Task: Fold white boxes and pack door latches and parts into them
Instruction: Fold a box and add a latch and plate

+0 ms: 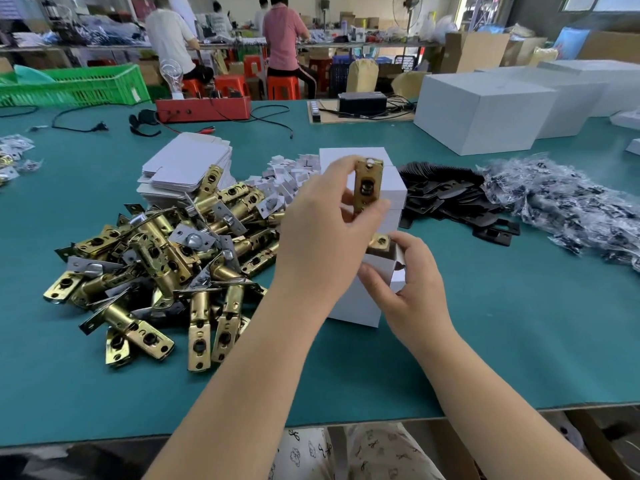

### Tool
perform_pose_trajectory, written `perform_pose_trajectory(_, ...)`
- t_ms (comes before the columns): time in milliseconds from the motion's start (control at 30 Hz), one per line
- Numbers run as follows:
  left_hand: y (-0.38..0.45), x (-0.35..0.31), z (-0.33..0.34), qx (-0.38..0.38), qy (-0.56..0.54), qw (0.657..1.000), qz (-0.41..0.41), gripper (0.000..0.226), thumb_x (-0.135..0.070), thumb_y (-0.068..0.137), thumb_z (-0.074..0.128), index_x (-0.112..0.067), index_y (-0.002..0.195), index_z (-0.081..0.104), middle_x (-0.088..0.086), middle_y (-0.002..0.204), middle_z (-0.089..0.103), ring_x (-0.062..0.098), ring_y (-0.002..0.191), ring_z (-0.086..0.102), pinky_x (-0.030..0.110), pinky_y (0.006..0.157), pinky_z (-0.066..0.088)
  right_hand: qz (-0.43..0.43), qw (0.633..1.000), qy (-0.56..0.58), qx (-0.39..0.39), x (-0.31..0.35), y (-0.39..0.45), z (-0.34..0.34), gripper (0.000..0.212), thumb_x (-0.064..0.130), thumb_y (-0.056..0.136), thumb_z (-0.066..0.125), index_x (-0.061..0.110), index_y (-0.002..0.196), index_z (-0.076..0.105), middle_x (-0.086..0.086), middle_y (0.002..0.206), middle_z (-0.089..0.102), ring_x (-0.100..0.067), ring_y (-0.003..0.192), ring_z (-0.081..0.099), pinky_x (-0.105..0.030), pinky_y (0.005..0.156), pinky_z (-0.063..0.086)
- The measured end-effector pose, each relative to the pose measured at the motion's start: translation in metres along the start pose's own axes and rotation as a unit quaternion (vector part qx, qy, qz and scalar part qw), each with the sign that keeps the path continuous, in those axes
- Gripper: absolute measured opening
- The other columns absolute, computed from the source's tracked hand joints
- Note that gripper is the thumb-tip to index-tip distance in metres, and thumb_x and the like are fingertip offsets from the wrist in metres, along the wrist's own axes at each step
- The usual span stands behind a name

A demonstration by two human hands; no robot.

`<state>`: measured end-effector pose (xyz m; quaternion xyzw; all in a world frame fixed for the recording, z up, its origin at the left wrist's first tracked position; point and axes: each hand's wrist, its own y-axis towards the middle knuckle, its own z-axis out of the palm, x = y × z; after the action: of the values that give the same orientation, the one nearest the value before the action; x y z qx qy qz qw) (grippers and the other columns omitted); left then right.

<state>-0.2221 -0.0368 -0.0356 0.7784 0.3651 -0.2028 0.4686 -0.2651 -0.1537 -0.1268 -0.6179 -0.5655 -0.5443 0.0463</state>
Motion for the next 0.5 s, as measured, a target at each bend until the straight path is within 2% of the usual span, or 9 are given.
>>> perform_pose_trajectory(167,-0.012,0.001,0.002,-0.003,0.047,0.998,0.034,0.040,-0.026,0.090,0.066,-0.022,0.128,0.056,0.002,0.097,0.062,0.014,0.083,0.060,0.020,0.076,0.043,0.029,0.999,-0.012,0.016,-0.003,0.000,0.000,0.061,0.046,0.079,0.059,0.014,0.130,0.049,0.005,0.119,0.054,-0.008,0.110,0.046,-0.002,0.088,0.031)
perform_pose_trajectory(333,-0.018,0.001,-0.001,-0.004,0.044,0.999,0.030,0.036,-0.026,0.090,0.066,-0.020,0.124,0.058,-0.003,0.096,0.056,0.013,0.081,0.061,0.023,0.073,0.048,0.015,1.000,-0.014,0.018,0.000,0.001,0.000,0.061,0.049,0.079,0.059,0.011,0.127,0.052,0.002,0.115,0.056,-0.013,0.107,0.049,-0.004,0.086,0.032)
perform_pose_trajectory(433,-0.022,0.005,-0.001,-0.006,0.064,0.997,0.047,0.046,-0.025,0.089,0.067,-0.017,0.133,0.055,-0.004,0.093,0.054,0.014,0.079,0.060,0.022,0.070,0.047,-0.005,1.000,-0.013,0.017,0.002,0.000,0.000,0.064,0.053,0.078,0.052,0.010,0.124,0.053,0.002,0.112,0.056,-0.009,0.103,0.048,-0.006,0.087,0.033)
perform_pose_trajectory(500,-0.024,0.009,0.002,-0.007,0.114,0.992,0.052,0.046,-0.027,0.088,0.068,-0.015,0.131,0.058,0.000,0.091,0.060,0.019,0.082,0.057,0.028,0.077,0.044,-0.020,1.000,-0.008,0.009,0.002,-0.001,0.000,0.058,0.048,0.079,0.054,0.010,0.122,0.054,0.004,0.108,0.054,-0.004,0.100,0.046,-0.004,0.087,0.032)
